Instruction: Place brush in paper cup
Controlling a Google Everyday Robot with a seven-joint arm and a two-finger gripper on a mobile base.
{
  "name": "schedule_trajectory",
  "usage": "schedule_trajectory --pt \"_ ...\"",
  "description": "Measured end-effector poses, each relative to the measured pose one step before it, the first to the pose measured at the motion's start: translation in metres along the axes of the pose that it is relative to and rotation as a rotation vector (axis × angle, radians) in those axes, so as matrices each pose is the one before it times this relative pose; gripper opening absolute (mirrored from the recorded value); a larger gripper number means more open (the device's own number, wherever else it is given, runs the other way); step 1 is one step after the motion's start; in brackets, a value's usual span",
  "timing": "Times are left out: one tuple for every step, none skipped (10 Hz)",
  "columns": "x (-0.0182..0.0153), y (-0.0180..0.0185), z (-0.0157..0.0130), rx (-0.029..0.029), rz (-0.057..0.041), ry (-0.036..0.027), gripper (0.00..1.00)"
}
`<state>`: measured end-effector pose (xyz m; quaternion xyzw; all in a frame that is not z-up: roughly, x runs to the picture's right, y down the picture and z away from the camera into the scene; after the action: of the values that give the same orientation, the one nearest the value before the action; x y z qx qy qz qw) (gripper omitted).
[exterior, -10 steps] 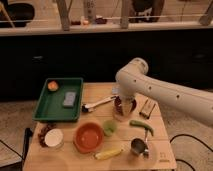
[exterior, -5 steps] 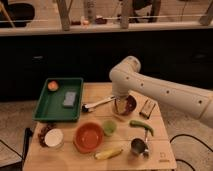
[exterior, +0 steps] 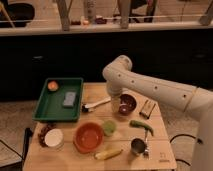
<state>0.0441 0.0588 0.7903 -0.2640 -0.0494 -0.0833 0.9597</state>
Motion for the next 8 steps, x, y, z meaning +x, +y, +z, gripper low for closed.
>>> schedule_trajectory --pt "-0.00472 -0.00507 0.00679 -0.00714 -0.0056 -0.00292 0.8" --pt "-0.00108 -0.00096 0.00244 -0.00458 -0.00108 -0.00055 0.8" --pt "-0.00362 -0.00365 0.00685 -0.00599 -0.00507 -0.00516 0.8" --pt "-0.0004 -0.00335 0.00743 -0.00832 0.00046 -0.00356 0.8" --pt "-0.00196 -0.00271 0.00678 -0.00614 -0.0012 -0.00255 0.8" --pt "-0.00436 -0.00419 0.00748 -0.00599 -0.00426 -0.0059 0.8" --pt "-0.00279 -0.00367 0.00598 -0.00632 -0.00048 -0.00663 0.8" --pt "-0.00177 -0.00117 0.00643 -0.0064 -0.00051 -0.00189 0.8"
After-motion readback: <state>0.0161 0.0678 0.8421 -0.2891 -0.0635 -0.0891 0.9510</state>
